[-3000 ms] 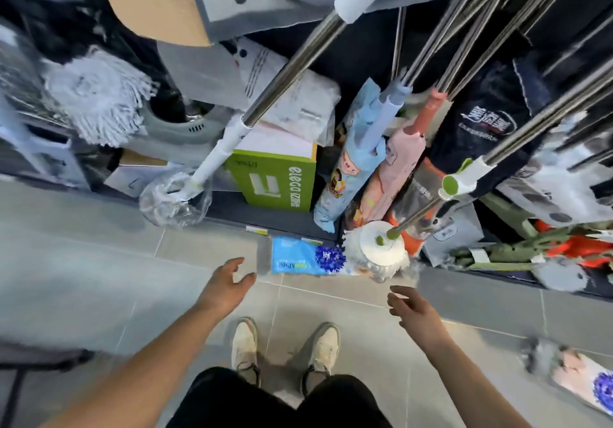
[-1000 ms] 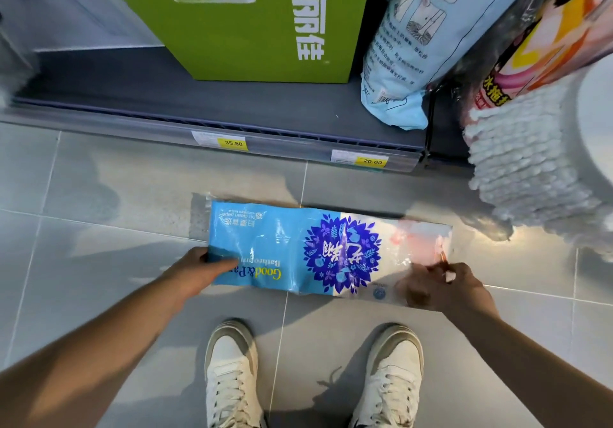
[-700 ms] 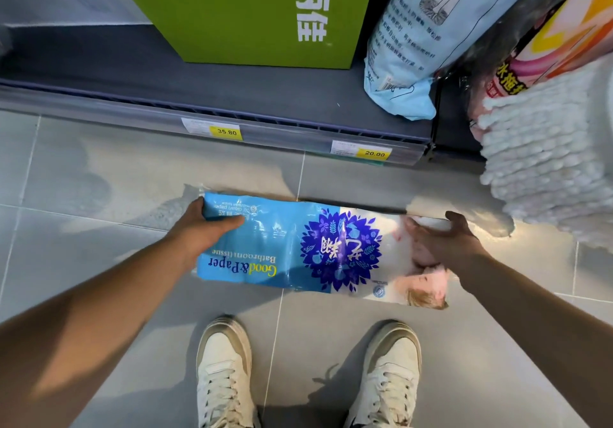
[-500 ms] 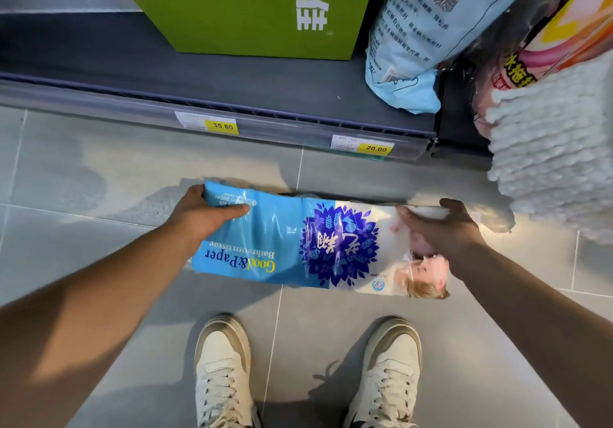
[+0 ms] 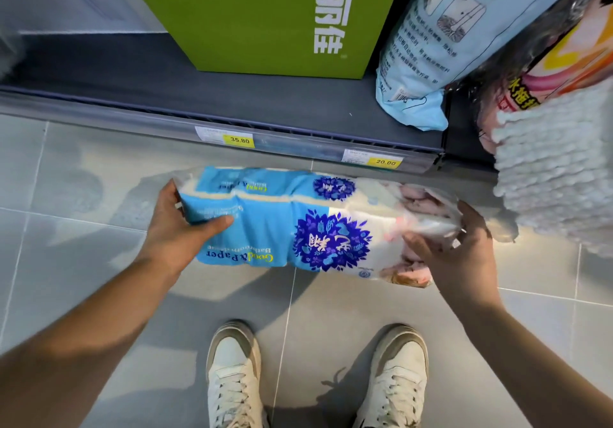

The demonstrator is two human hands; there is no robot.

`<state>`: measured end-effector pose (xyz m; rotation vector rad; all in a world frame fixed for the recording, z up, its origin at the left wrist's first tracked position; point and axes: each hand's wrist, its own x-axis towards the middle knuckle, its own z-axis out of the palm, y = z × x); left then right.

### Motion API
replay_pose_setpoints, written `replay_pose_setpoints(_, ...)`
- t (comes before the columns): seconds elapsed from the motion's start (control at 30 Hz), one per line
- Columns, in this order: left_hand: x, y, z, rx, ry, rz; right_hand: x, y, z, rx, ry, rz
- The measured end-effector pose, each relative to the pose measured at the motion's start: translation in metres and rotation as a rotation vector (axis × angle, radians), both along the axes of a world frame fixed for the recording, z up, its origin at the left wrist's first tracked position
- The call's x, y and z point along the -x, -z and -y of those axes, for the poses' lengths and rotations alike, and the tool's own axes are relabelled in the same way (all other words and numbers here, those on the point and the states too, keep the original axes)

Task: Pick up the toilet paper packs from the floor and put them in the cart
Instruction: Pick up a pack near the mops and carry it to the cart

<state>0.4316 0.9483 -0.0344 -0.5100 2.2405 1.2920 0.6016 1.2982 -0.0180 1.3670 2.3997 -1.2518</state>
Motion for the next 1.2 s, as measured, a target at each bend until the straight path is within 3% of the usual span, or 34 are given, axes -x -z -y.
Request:
replay_pose_setpoints(0.2, -0.047, -0.001, 0.033, 0.22, 0.18, 0.034, -0.058, -0.005, 0.024, -0.085, -0.143, 0.182)
replay_pose_setpoints(0.37, -0.061, -0.003, 0.028, 0.453, 0.488, -0.025, -0.072, 0.005, 0.021, -0.218, -0.354, 0.261)
replay_pose_setpoints(0.53, -0.052, -0.002, 0.014, 0.675, 0.894, -0.04, -0.055, 0.015, 0.021, -0.42, -0.715, 0.367)
replay_pose_setpoints(0.77, -0.048, -0.005, -0.007, 0.746, 0.867, 0.053, -0.045, 0.015, 0.024, -0.443, -0.781, 0.445)
replay_pose_setpoints(0.97, -0.042, -0.019, -0.005, 0.688, 0.828, 0.058, -0.021, -0.006, 0.017, -0.478, -0.803, 0.428)
replay_pose_setpoints(1.2, -0.026, -0.077, 0.008, 0.693, 0.79, -0.02, -0.007, -0.06, 0.03, -0.541, -0.787, 0.38)
